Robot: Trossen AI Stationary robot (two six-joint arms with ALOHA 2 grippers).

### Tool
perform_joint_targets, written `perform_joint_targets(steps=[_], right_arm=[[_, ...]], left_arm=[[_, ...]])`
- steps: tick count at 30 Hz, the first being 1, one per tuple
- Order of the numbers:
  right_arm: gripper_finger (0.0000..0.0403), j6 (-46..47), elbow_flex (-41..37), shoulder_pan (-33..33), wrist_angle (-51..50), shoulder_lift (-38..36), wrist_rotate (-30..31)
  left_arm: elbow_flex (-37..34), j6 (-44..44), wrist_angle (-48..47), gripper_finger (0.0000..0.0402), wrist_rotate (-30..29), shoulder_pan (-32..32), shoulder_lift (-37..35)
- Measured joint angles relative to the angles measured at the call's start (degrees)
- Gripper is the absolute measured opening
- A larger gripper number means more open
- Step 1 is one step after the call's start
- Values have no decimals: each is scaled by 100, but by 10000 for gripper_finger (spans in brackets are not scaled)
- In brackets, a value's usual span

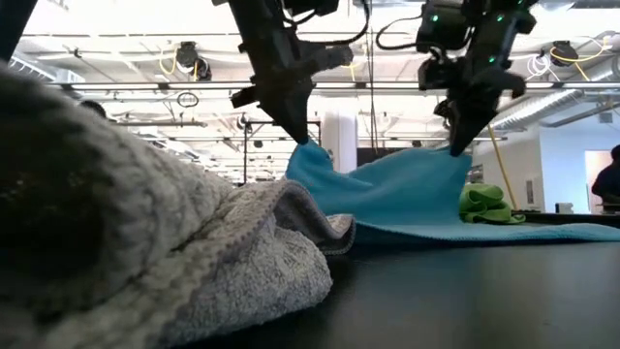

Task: Fold microfiber towels
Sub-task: Fold the blue microfiber towel

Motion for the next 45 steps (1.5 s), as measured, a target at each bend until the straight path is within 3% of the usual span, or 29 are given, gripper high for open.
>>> perform_joint_targets(steps=[10,23,30,36,45], right_arm=[[0,853,-38,1169,-268,-28,-27],[0,2467,-1080,2951,312,-23,-42],[0,2898,-1268,3449,814,-25,-35],[3,2944,-1374,3715,977,-25,-39],[58,3097,-1602,4094,1018,-25,-42]], left_arm=[[0,-825,42,0,126,-827,0],[8,-2127,470,0,152,-1617,412],[7,-2512,947,0,726,-1810,975],[7,-2725,1036,0,787,-1910,1038],[7,-2698,1549,21,1190,-1914,1038]])
